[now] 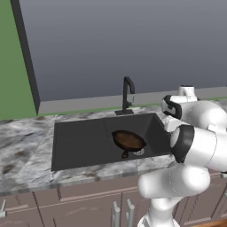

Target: Pick the pan and sponge and place them into the sink. Then turn on the water.

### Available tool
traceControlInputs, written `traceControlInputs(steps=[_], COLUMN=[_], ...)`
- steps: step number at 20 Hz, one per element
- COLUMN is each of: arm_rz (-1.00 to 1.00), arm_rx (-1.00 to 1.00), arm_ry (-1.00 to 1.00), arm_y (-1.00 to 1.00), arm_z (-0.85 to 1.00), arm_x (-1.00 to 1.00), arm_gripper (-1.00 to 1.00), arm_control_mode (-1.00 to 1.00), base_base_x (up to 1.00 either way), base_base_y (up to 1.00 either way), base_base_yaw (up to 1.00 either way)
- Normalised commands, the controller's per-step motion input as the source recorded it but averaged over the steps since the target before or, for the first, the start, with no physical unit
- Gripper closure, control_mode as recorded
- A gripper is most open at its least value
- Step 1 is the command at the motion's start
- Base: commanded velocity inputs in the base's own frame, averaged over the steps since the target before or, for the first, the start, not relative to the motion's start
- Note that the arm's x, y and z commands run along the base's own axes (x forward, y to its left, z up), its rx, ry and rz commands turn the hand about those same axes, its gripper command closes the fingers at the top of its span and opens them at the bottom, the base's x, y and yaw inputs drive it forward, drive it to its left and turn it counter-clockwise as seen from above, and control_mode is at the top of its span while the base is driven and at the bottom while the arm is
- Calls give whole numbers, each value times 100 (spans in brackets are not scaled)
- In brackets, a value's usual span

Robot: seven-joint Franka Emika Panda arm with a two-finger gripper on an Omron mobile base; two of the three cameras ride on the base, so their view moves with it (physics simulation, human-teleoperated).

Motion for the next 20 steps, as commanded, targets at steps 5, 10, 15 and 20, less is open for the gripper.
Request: traceControlInputs(steps=[5, 10, 15, 20], arm_rz=[-2, 0, 0, 0], arm_rx=[0, 0, 0, 0], arm_ry=[1, 3, 2, 0], arm_y=[-31, -29, -24, -16], arm_z=[0, 0, -2, -8], arm_x=[-2, 0, 0, 0], arm_gripper=[-100, -100, -100, -100], arm_control_mode=[-100, -100, -100, -100], base_base_x=[0, 0, 0, 0], base_base_y=[0, 0, 0, 0], base_base_yaw=[0, 0, 0, 0])
